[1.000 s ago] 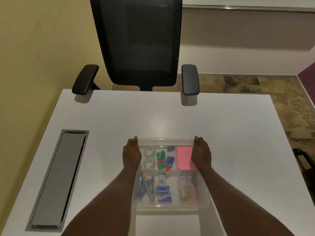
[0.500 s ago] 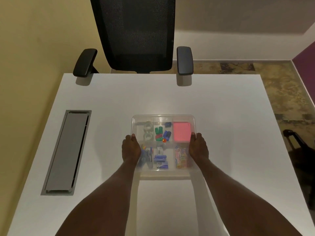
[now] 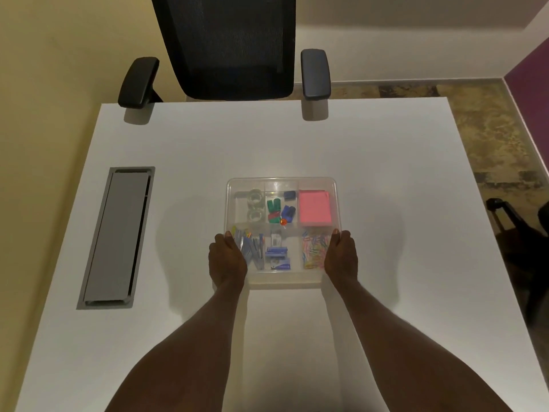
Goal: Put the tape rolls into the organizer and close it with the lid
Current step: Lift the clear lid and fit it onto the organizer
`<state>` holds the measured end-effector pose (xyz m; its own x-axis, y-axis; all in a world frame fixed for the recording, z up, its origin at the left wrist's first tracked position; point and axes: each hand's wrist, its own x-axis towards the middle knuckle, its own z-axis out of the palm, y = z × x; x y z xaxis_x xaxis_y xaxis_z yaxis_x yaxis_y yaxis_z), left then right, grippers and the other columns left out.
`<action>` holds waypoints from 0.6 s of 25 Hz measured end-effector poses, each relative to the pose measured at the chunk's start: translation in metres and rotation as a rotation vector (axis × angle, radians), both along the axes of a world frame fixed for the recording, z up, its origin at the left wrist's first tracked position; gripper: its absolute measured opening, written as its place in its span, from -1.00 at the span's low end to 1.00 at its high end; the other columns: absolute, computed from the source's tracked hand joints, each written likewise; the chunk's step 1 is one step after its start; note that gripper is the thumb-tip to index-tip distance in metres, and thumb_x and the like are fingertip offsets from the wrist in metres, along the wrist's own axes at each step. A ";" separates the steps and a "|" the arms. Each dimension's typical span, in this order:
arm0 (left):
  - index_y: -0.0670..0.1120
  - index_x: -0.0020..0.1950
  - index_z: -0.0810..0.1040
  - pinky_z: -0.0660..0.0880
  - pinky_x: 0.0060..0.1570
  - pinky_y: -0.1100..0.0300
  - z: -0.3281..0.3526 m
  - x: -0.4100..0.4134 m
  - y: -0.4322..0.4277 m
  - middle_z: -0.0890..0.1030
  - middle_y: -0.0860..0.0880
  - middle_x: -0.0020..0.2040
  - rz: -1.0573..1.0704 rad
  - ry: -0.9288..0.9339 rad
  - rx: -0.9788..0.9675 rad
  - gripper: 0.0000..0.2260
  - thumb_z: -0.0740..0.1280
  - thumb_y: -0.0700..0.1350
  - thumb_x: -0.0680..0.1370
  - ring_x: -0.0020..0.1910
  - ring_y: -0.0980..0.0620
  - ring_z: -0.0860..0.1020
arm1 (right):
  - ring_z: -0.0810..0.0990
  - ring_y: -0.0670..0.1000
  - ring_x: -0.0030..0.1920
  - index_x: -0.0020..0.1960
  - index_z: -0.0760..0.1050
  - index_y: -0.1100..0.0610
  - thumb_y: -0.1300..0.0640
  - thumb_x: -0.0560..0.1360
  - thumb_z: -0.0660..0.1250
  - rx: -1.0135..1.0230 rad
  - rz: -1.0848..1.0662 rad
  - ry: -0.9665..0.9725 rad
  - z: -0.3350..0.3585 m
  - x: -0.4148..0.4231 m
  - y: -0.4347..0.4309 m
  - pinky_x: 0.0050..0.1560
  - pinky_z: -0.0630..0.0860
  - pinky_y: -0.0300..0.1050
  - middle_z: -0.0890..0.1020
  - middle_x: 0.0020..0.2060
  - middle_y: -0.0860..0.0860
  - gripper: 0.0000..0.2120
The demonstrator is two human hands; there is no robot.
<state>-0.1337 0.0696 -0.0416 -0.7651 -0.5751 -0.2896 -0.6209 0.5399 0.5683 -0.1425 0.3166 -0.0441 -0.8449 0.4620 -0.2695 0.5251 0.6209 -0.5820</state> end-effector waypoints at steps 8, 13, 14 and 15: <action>-0.15 0.08 0.48 0.41 -0.17 0.06 -0.015 0.009 0.005 0.61 -0.18 -0.08 0.048 0.048 -0.128 -0.62 0.03 0.09 0.77 -0.17 -0.17 0.57 | 0.37 0.02 -0.30 -0.06 0.39 0.18 -0.01 0.71 0.01 0.141 -0.002 0.146 -0.009 0.012 -0.003 -0.26 0.27 -0.18 0.48 -0.24 0.06 -0.66; -0.13 0.08 0.48 0.42 -0.19 0.08 -0.019 0.008 0.004 0.55 -0.09 -0.13 0.066 0.041 -0.141 -0.47 -0.12 0.21 0.70 -0.22 -0.05 0.49 | 0.28 -0.10 -0.34 -0.11 0.38 0.12 -0.08 0.70 -0.09 0.179 -0.010 0.276 -0.010 0.012 -0.004 -0.37 0.14 -0.50 0.39 -0.28 -0.09 -0.58; -0.13 0.09 0.48 0.44 -0.19 0.07 -0.019 0.007 0.004 0.57 -0.11 -0.11 0.059 0.040 -0.140 -0.49 -0.10 0.20 0.71 -0.20 -0.08 0.54 | 0.29 -0.10 -0.34 -0.11 0.38 0.13 -0.10 0.69 -0.10 0.187 -0.011 0.284 -0.011 0.011 -0.004 -0.36 0.12 -0.49 0.40 -0.28 -0.07 -0.57; -0.14 0.10 0.48 0.48 -0.18 0.05 -0.018 0.007 0.004 0.60 -0.14 -0.09 0.047 0.037 -0.132 -0.53 -0.05 0.16 0.74 -0.17 -0.14 0.59 | 0.31 -0.07 -0.34 -0.10 0.38 0.14 -0.11 0.69 -0.11 0.192 -0.003 0.288 -0.011 0.011 -0.004 -0.34 0.14 -0.43 0.44 -0.29 -0.03 -0.55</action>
<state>-0.1263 0.0740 -0.0601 -0.7454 -0.6416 -0.1809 -0.6269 0.5825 0.5174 -0.1312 0.3126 -0.0552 -0.8723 0.4837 0.0723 0.3579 0.7321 -0.5795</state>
